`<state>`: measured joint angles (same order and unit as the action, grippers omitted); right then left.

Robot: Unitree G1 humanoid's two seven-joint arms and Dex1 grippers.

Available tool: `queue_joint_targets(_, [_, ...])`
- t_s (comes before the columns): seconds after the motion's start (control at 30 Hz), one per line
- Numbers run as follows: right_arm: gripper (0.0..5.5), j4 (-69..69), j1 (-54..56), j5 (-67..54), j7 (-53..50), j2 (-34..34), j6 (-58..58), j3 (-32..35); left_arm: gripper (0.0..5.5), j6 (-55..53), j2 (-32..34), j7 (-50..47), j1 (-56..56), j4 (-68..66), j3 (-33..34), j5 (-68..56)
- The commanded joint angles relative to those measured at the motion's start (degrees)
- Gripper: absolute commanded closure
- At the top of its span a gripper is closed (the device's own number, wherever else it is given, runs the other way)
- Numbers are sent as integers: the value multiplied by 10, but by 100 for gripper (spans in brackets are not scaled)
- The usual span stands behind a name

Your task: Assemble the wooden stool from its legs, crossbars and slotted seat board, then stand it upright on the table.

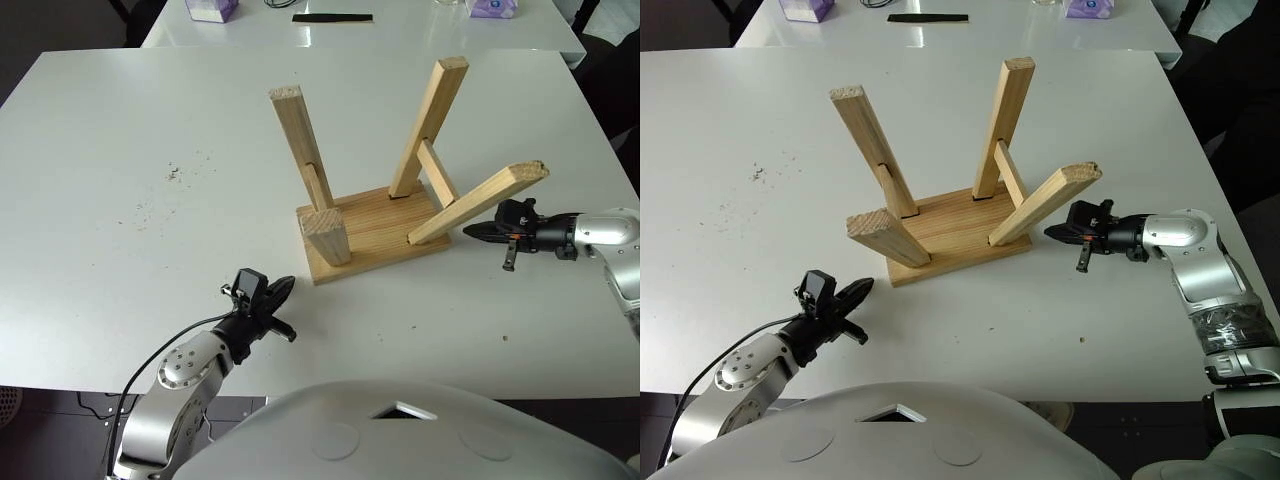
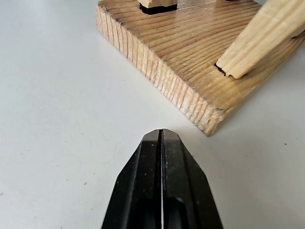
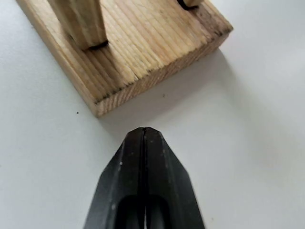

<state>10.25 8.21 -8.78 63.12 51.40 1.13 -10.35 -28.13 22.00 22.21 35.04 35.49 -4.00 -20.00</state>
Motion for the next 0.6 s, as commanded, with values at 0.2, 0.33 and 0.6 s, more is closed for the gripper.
queue_joint_targets(0.2, [550,10,6,38,-26,-51,3,-12,547,-6,6,18,-32,-27,-10,-2])
queue_joint_targets(0.33, [550,-5,-2,34,-18,-59,7,-12,547,-13,5,24,-49,-24,-16,-6])
queue_joint_targets(0.6, [550,-44,-13,27,1,-67,22,-18,547,-15,4,31,-83,-48,-18,-1])
